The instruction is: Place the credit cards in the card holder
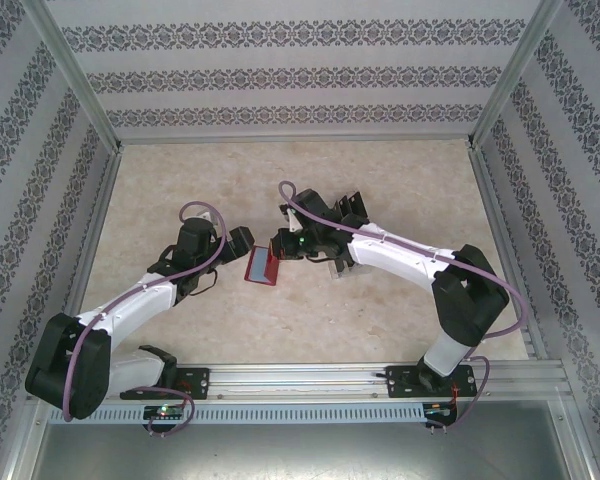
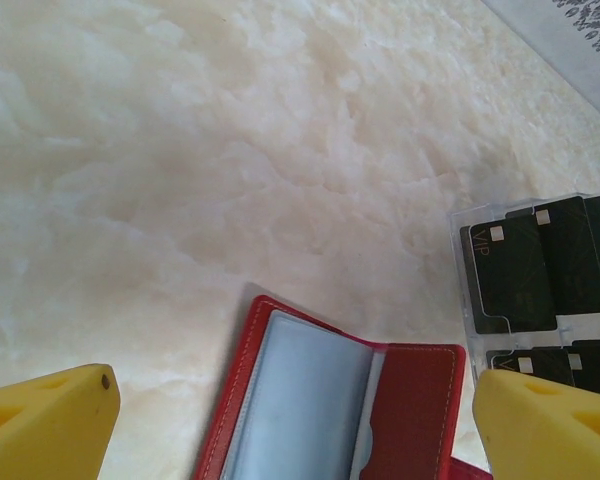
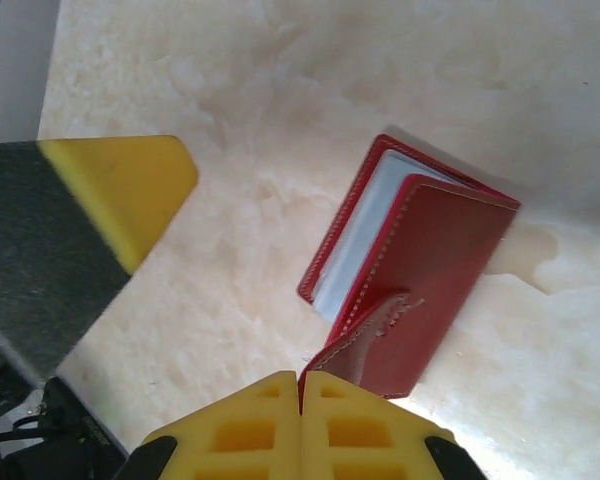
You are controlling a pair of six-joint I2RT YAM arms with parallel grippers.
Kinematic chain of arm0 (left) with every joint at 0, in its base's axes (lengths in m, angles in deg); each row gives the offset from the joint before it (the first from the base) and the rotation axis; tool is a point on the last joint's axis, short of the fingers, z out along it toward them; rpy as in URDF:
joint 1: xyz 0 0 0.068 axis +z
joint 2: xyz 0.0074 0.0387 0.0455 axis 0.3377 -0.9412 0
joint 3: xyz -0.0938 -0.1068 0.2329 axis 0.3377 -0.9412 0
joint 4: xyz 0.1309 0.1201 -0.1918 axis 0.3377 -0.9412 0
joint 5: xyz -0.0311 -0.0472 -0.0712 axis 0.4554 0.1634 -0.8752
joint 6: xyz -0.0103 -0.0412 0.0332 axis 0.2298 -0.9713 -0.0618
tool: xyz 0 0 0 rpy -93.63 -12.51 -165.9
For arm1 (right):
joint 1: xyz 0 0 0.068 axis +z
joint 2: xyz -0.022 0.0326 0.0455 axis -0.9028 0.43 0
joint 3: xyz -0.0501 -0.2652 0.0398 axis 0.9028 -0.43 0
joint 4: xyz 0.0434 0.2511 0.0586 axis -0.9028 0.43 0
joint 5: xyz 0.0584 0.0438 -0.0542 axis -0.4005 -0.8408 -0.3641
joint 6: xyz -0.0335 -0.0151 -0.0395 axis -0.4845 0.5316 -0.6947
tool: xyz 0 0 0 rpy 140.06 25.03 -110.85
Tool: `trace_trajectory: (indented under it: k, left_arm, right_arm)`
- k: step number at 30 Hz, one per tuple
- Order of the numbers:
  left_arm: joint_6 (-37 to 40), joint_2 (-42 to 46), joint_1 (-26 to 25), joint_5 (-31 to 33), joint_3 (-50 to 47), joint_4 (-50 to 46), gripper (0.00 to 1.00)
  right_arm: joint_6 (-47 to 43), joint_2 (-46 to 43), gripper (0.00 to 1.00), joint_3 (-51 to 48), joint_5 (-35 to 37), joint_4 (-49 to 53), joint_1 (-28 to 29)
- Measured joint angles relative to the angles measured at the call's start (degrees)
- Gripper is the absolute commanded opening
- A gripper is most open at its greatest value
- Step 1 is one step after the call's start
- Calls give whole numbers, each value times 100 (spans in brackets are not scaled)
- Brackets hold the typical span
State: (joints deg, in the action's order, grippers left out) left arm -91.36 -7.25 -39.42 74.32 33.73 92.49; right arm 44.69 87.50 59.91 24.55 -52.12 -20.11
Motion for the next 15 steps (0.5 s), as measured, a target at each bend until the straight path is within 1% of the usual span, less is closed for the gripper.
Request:
trace_trajectory:
  k: [9, 15]
  left_arm:
    - [136, -162, 0, 28, 0, -378, 92]
    - [308, -374, 0, 17, 26, -570, 93]
  right_arm:
    - [4, -404, 0, -1453, 588, 66, -173]
    - [2, -404, 0, -1991, 905, 149, -208]
